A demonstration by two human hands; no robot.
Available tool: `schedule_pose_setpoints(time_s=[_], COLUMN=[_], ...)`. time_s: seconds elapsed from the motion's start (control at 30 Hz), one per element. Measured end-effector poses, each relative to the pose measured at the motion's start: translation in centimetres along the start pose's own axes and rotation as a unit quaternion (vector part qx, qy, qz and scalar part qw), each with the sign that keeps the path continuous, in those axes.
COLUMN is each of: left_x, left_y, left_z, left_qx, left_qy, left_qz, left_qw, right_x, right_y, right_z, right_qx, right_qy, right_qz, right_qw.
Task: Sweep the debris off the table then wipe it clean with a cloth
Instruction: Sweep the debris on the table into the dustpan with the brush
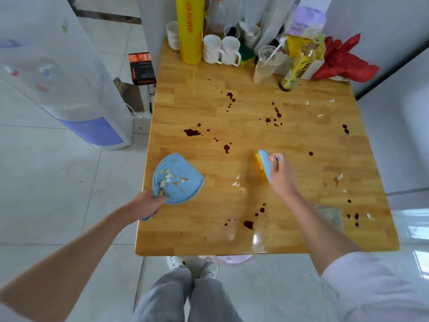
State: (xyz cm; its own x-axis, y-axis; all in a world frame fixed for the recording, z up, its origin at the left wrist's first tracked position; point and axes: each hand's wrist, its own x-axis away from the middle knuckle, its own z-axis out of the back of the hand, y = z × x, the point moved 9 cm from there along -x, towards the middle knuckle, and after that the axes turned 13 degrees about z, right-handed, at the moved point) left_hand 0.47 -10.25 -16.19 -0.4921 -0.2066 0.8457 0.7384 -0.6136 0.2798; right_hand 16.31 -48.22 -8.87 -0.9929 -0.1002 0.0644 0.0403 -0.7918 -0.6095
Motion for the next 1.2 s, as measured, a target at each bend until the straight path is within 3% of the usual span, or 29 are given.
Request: schedule_pose_setpoints(time_s=[0.13,0.3,0.47,0.77,0.97,1.07,1.2], left_x=[0.8,-0.2,-2.0,-4.8,-6.7,-7.5,-8.7], left_y=[-0.4,-1.6,-2.7,-6.4,-8.9,-9.9,-11.4], left_z=[0.3,2.6,6.2,12.9,15.4,15.9,16.3], left_qx=[-0.007,0.009,0.011,-0.011,-0.029,-0.035,-0.034], left_qy=[0.001,0.003,-0.019,-0.024,-0.023,-0.024,-0.025], left_qz=[0.009,0.016,-0.007,-0.013,0.001,0.011,0.034], left_qw=[1.0,1.0,1.0,1.0,0.999,0.999,0.999], right_x=[2.2,3.3,5.5,7.4,6.0,4.7,2.7], right_y=[-4.6,-3.3,-2.9,-11.5,-11.6,-9.8,-9.4], right_z=[-3.2,-0.6,-2.6,-9.0,-6.5,-4.8,-6.5], right_qx=[-0.008,-0.004,0.026,-0.048,-0.03,0.005,0.02], right_qy=[-0.053,0.008,0.03,0.12,0.178,0.163,0.078], right_qz=[0.062,-0.006,-0.062,-0.112,-0.123,-0.128,-0.137], right_qw=[0.997,1.0,0.997,0.985,0.976,0.978,0.987])
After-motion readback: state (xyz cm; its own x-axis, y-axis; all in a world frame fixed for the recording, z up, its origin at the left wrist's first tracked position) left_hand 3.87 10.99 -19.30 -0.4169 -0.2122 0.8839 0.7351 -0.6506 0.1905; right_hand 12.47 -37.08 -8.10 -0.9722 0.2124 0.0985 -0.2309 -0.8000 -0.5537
